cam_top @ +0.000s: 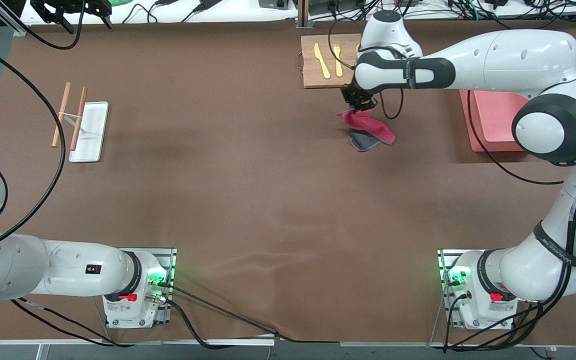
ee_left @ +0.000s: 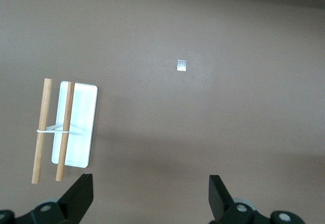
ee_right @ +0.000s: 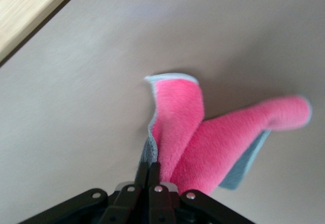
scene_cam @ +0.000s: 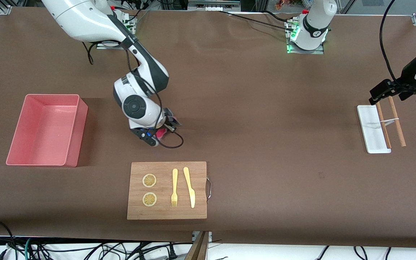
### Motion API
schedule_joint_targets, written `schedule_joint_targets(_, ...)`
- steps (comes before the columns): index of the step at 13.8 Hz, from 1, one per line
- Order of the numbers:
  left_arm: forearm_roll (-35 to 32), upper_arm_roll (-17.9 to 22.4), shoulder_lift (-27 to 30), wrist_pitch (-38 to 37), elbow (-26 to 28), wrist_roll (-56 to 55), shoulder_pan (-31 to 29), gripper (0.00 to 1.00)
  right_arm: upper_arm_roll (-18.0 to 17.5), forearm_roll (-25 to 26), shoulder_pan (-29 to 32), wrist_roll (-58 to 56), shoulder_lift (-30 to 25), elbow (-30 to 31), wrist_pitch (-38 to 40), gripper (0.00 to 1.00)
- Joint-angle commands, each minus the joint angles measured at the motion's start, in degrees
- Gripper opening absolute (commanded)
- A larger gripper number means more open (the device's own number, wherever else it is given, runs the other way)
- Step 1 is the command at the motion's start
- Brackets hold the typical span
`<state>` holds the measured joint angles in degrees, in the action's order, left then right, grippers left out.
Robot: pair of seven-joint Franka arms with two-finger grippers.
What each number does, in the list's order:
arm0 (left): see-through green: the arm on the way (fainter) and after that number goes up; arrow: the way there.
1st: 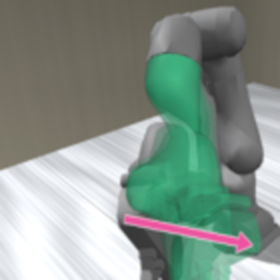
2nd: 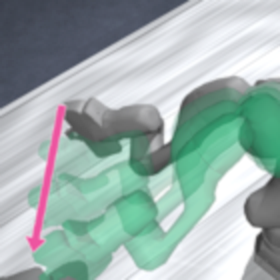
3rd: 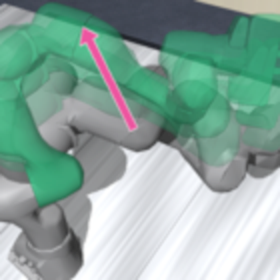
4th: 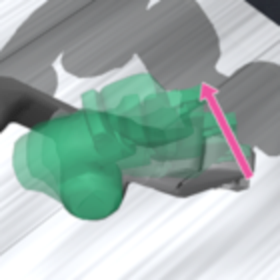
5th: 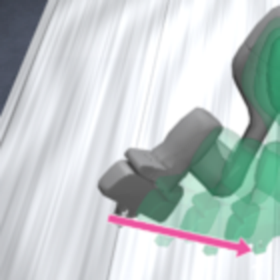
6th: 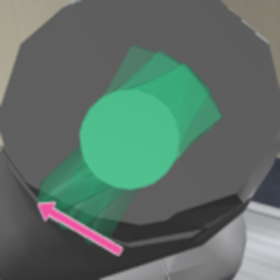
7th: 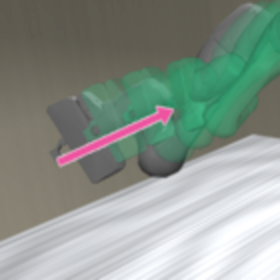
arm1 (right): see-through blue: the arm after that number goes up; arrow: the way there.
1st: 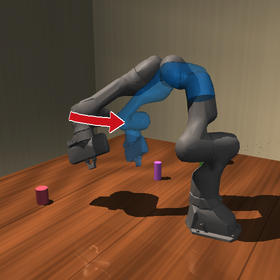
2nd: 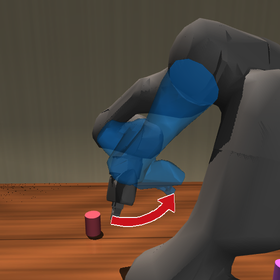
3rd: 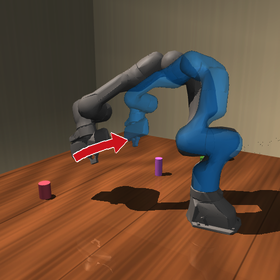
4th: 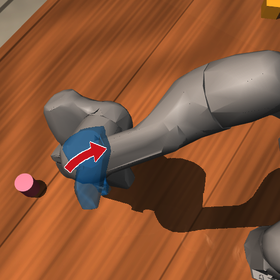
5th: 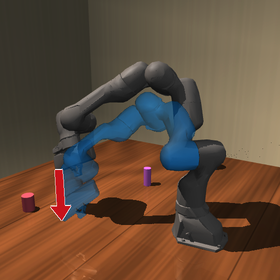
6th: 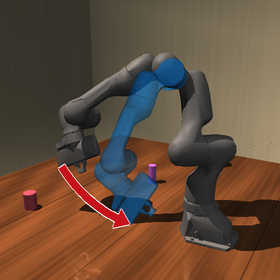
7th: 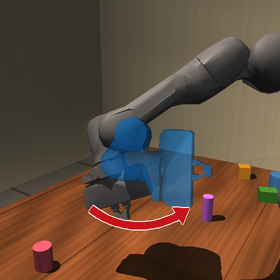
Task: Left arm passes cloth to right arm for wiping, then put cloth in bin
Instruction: 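Wipe the table with the cloth held in the right gripper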
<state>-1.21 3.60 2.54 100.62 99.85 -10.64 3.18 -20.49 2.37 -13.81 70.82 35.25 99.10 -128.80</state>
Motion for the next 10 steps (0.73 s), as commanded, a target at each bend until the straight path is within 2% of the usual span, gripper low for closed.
schedule_joint_targets(1, 0.4, -0.3, -1.1, -1.3, -2.0, 1.2, -0.4, 1.00, -1.5, 0.8, -0.9, 6.8, 1.6, -1.0, -4.2, 0.00)
schedule_joint_targets(4, 0.3, -0.3, -1.1, -1.3, -2.1, 1.2, -0.4, 1.00, -3.9, 0.9, -2.0, 14.9, 3.1, -1.0, -11.6, 0.00)
schedule_joint_targets(6, 0.4, -0.2, -1.1, -1.4, -2.7, 1.1, -0.4, 1.00, -4.2, 1.1, -1.8, 14.9, 3.2, -1.3, -13.0, 0.00)
schedule_joint_targets(9, 0.4, -0.2, -1.3, -1.5, -3.1, 1.1, -0.4, 1.00, -3.2, 1.0, 0.6, 0.5, 1.9, -1.2, -3.6, 0.00)
schedule_joint_targets(10, 0.3, -0.3, -1.4, -1.6, -3.1, 1.1, -0.4, 1.00, -1.5, 1.0, 1.1, -3.8, 1.2, -1.2, -0.1, 0.00)
